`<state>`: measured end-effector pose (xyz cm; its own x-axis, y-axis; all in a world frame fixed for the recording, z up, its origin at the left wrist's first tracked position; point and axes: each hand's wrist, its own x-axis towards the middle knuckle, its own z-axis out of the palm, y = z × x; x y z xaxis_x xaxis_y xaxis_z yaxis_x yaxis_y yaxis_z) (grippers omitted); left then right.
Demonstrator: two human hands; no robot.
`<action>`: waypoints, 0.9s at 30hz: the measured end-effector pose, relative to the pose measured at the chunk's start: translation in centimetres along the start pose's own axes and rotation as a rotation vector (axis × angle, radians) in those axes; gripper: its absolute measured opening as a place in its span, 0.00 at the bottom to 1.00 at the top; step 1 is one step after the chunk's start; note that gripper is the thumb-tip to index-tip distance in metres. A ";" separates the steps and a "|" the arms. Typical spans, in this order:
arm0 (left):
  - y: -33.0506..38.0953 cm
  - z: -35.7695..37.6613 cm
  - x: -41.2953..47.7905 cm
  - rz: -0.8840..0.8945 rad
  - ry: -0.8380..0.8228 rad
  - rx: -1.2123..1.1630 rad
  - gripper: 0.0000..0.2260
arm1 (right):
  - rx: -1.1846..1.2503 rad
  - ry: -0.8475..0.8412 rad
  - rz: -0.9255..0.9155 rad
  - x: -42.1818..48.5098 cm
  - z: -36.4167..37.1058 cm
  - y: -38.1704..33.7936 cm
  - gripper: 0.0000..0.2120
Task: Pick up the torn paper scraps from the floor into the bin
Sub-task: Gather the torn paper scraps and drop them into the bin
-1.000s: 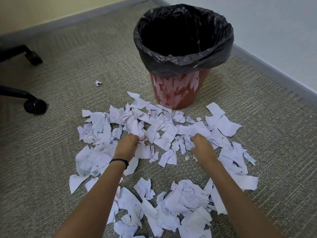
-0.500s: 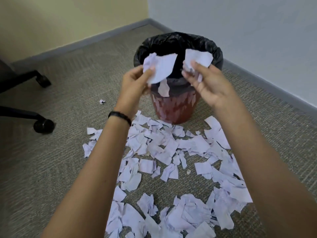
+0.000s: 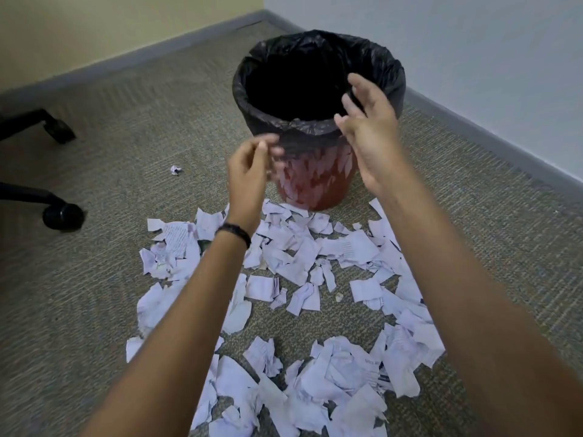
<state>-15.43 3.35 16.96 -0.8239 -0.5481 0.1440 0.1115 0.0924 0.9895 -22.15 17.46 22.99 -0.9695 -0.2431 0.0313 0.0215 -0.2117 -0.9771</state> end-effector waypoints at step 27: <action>-18.2 -0.6 -6.4 -0.131 -0.895 1.426 0.31 | -1.655 -0.314 0.343 -6.2 -9.3 24.3 0.32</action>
<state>-11.79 4.67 -1.92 -0.8758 -0.0494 -0.4802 -0.1212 0.9854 0.1196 -17.88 22.63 -2.88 -0.8892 -0.2694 -0.3697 -0.2491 0.9630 -0.1024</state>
